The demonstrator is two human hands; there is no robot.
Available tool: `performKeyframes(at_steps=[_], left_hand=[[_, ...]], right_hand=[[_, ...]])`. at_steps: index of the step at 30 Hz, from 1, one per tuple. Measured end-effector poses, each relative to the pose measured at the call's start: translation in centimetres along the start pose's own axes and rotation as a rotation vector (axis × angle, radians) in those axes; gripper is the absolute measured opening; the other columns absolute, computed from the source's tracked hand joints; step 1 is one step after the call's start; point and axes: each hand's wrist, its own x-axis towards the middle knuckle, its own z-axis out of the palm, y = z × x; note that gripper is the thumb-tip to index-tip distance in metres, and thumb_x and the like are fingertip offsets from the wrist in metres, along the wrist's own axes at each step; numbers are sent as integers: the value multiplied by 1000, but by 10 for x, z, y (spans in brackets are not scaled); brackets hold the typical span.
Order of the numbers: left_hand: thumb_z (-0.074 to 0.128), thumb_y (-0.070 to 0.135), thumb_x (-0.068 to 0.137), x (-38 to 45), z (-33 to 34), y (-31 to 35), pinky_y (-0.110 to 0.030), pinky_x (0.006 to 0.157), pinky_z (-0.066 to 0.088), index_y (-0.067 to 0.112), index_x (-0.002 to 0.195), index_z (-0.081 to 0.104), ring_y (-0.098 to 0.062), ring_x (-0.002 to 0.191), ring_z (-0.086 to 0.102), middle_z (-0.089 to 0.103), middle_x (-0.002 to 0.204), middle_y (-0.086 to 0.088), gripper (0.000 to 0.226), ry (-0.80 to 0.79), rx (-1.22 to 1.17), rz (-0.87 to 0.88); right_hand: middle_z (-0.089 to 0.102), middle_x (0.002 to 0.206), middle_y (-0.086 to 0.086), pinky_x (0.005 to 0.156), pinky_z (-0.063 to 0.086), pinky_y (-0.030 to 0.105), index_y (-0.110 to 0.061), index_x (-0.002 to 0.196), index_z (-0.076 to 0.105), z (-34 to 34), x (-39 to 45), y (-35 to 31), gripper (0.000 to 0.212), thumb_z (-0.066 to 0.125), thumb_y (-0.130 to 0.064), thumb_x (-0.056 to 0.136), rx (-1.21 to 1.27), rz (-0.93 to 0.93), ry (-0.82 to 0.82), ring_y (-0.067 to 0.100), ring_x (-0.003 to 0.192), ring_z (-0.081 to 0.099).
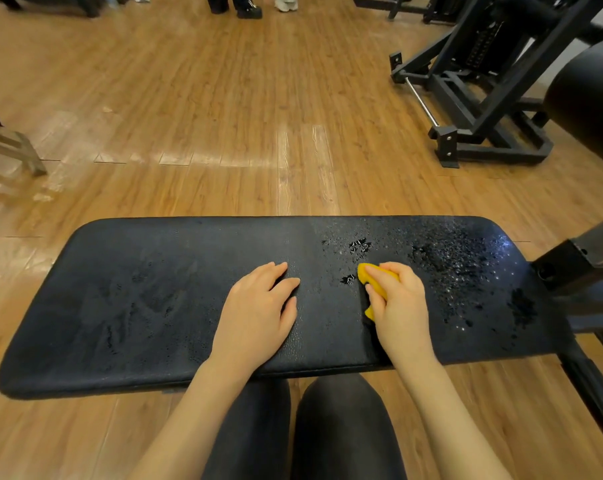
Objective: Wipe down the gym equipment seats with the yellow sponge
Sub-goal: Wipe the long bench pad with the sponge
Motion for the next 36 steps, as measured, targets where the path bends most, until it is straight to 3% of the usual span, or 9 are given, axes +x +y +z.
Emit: performKeyframes(at_steps=[3,6,9,14,22,25,27,31,36], left_hand=[[52,27,88,0,0,-1,-43,91,51,14,110,70,-28,115,59,64,121,-7,31,0,-2,1],[45,31,89,0,0,-1,-44,92,51,15,110,70,-27,116,59,64,122,-7,36,-7,-6,9],[49,30,89,1,0,-1,-43,92,51,15,110,70,-27,115,59,64,121,-6,33,-7,-9,2],[56,26,85,1,2,-1,-42,90,51,16,108,71,-27,113,60,65,120,-6,29,6,-21,-4],[47,31,87,1,1,-1,-41,89,49,17,108,70,-26,113,59,64,120,-5,35,20,-30,-3],[47,31,87,1,2,-1,-42,89,50,17,108,70,-26,113,58,64,120,-5,35,20,-42,-10],[47,31,87,1,2,-2,-43,90,50,18,109,70,-26,115,58,63,121,-4,34,15,-52,-18],[46,31,88,1,1,0,-44,92,49,18,110,70,-26,116,57,63,121,-4,35,13,-59,-15],[66,20,85,1,1,0,-42,92,48,17,110,70,-25,115,58,64,121,-5,26,20,-40,-17]], right_hand=[[52,125,12,91,27,19,-10,121,66,18,34,2,30,60,-8,92,-38,6,-55,30,117,44],[51,127,11,90,25,19,-11,125,63,24,48,-2,31,57,-11,94,-50,14,-69,29,120,42],[51,124,6,86,38,27,-15,124,63,15,31,-2,32,59,-12,93,-51,-27,-92,24,117,43],[57,120,7,87,35,23,-15,117,69,6,-17,-1,32,69,-7,85,-73,-93,-55,24,111,51],[50,129,9,90,24,13,-13,124,64,32,42,-18,30,57,-12,95,-40,-63,-131,25,122,42],[48,129,6,78,35,7,-15,127,62,29,36,-21,32,56,-13,95,-27,-62,-144,21,120,41],[49,126,3,80,46,19,-17,125,63,22,19,-18,32,59,-13,94,-16,-87,-146,20,116,43],[54,123,3,88,26,-1,-17,118,68,10,-21,-14,31,66,-8,88,-12,-123,-111,16,112,46],[52,125,4,83,25,-1,-16,119,67,18,1,-20,29,62,-12,91,-16,-85,-154,19,116,46]])
